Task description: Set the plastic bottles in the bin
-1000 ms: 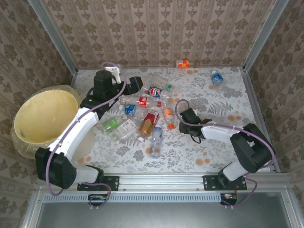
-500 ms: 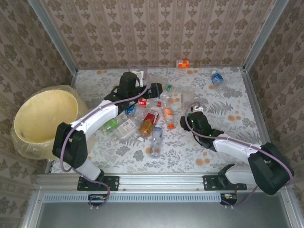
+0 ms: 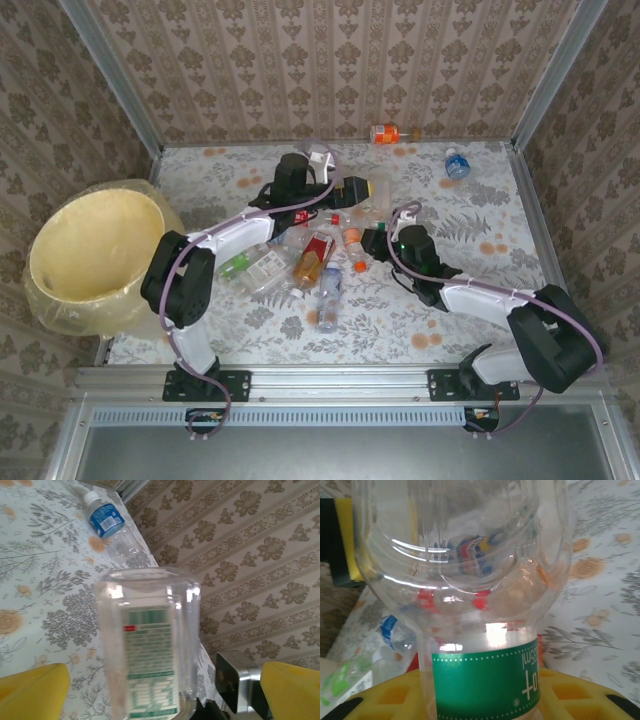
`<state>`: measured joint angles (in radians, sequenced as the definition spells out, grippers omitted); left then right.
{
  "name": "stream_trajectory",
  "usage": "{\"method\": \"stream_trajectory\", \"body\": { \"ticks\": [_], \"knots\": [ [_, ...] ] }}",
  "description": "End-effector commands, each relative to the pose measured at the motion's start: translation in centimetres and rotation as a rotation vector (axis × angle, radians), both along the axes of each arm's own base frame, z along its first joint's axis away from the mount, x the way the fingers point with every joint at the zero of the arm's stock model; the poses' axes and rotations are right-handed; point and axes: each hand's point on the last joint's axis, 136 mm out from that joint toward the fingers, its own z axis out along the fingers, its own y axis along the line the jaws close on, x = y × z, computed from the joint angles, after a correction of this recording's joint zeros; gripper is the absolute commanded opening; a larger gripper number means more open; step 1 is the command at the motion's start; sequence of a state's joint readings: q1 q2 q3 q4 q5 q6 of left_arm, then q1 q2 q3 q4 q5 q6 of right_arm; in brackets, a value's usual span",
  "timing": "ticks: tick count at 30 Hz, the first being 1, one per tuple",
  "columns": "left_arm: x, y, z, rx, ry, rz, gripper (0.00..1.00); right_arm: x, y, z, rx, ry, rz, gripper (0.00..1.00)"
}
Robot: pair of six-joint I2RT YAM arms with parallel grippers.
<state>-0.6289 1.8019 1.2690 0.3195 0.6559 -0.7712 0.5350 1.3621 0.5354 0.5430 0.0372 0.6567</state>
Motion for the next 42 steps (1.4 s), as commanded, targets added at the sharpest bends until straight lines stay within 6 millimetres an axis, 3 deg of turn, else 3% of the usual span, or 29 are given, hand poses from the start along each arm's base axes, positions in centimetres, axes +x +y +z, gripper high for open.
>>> {"method": "stream_trajectory", "body": {
  "ticks": [1,6,10,21,26,28,32,34,35,38,40,42],
  "knots": [
    [0.9,-0.2,-0.3,0.049,0.004,0.049,1.00,0.7,2.6,4.0,0.134,-0.080,0.091,0.19],
    [1.6,0.6,-1.9,0.197,0.001,0.117,1.00,0.9,3.9,3.7,0.126,-0.061,0.147,0.19],
    [1.7,0.4,-1.7,0.236,-0.015,0.112,1.00,0.9,4.5,3.4,0.069,-0.056,0.184,0.21],
    [1.8,0.2,-1.7,0.256,0.015,0.114,0.83,0.7,5.5,3.9,0.048,-0.100,0.255,0.22],
    [2.1,0.7,-2.3,0.282,0.038,0.147,0.70,-0.2,6.2,4.2,0.034,-0.125,0.330,0.26],
    [2.1,0.8,-2.1,0.273,0.034,0.146,0.65,-0.5,6.3,4.3,0.018,-0.130,0.351,0.31],
    [2.1,0.9,-2.0,0.267,0.039,0.152,0.59,-1.0,6.3,5.0,0.014,-0.136,0.367,0.62],
    [2.3,1.4,-2.0,0.278,0.044,0.173,0.57,-0.7,5.8,4.4,-0.005,-0.117,0.338,0.70],
    [2.5,1.7,-1.9,0.281,0.043,0.184,0.56,-1.0,5.4,5.4,-0.001,-0.139,0.327,0.73],
    [2.7,2.8,-1.7,0.289,0.034,0.217,0.54,-1.3,4.7,5.4,-0.014,-0.140,0.313,0.83],
    [2.8,3.8,-1.4,0.304,0.022,0.244,0.52,-1.7,4.3,5.7,-0.020,-0.147,0.307,1.00],
    [3.3,5.2,-1.5,0.350,0.013,0.288,0.50,-1.6,3.5,6.1,-0.035,-0.155,0.266,1.00]
  ]
}}
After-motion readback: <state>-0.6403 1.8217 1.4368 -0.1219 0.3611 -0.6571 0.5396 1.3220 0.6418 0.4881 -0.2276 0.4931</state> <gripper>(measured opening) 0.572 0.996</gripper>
